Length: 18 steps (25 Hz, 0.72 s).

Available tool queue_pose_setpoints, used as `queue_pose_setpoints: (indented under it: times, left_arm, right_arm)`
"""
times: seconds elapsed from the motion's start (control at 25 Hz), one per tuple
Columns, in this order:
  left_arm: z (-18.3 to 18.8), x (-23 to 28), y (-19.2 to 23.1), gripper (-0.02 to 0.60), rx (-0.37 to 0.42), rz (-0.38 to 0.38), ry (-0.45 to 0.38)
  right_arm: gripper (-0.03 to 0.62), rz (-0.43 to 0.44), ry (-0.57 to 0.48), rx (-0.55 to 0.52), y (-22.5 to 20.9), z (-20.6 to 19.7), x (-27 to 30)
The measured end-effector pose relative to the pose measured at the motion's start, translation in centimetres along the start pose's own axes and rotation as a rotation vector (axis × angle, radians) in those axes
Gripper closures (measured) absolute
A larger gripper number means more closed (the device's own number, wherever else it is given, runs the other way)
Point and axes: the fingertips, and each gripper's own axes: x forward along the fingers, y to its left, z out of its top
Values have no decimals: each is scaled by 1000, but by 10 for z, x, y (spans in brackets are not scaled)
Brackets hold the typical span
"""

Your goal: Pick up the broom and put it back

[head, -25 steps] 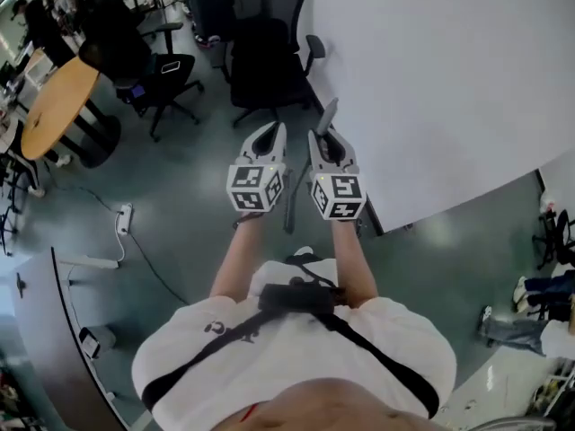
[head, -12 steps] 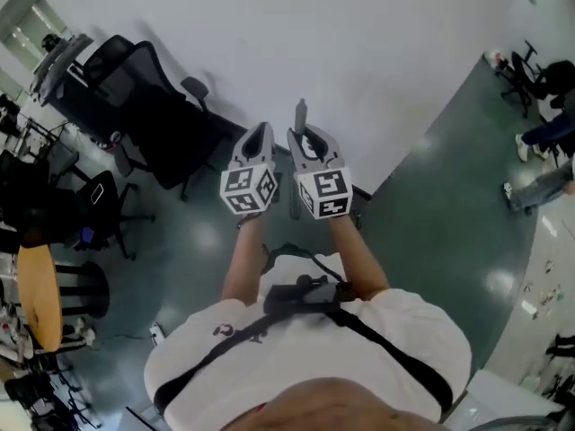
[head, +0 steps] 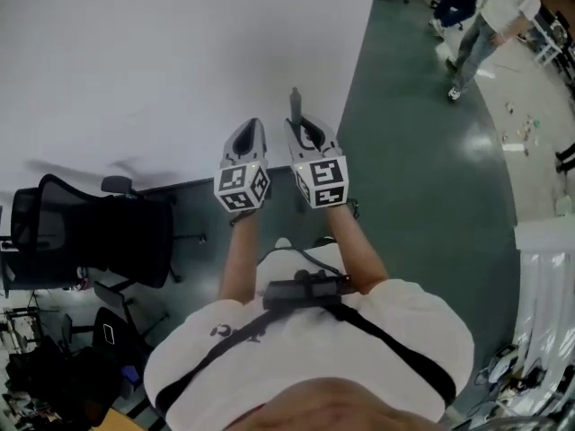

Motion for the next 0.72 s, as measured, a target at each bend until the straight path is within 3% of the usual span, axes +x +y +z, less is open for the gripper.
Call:
queue_pose_setpoints:
  times: [0.32,0.52,0.72]
  left_arm:
    - [-45,36,-15,570,-39,-160,94]
    - [-75,54,-17,569,-64,-163,148]
    - [-116,74,-7,571,-98,-121,206]
  right_arm:
    - [499,-307,97,36,-73,-58,-14]
    - [499,-348,225,80,-90,-115,-8]
    - [499,-329,347,125,-97,-183,3]
